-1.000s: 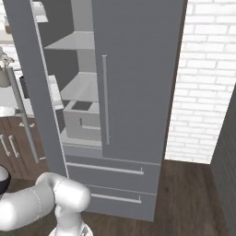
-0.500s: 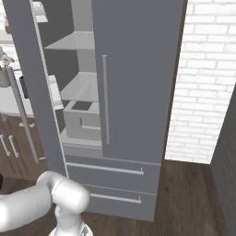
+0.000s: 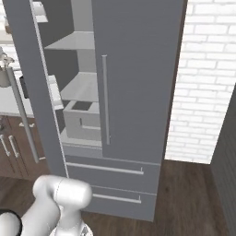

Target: Take the strawberry from the fridge and place it on top of the pancake, located on the dining counter.

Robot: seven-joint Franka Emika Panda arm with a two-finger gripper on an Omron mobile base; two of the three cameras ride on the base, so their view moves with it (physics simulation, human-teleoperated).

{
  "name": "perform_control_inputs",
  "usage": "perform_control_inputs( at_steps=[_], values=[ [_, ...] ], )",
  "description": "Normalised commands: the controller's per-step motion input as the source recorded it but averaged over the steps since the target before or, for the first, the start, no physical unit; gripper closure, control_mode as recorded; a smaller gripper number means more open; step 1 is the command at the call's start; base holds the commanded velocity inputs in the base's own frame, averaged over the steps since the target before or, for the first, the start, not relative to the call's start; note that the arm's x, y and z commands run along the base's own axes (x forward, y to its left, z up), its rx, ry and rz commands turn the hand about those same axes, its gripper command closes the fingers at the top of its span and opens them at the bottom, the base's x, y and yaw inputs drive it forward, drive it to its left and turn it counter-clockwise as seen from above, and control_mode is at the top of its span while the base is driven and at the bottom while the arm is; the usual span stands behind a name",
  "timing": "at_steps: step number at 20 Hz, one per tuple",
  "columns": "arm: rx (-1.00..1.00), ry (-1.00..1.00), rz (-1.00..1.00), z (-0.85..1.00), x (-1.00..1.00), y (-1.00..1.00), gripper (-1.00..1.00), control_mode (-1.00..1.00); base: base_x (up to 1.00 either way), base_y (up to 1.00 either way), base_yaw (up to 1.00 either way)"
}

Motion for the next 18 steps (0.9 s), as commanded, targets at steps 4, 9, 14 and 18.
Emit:
perform_control_inputs(
  at_steps=[4, 9, 14, 18],
  values=[
    [0.66, 0.0, 0.23, 0.57, -0.53, -1.0, -1.0, -1.0, 0.0, 0.0, 0.0],
    [0.63, 0.04, 0.27, 0.36, -0.28, -0.99, -1.0, -1.0, 0.0, 0.0, 0.0],
    [0.68, 0.12, 0.24, 0.08, 0.52, -0.91, -1.0, -1.0, 0.0, 0.0, 0.0],
    [0.66, 0.21, 0.25, 0.07, 0.72, -0.7, -1.0, -1.0, 0.0, 0.0, 0.0]
  ],
)
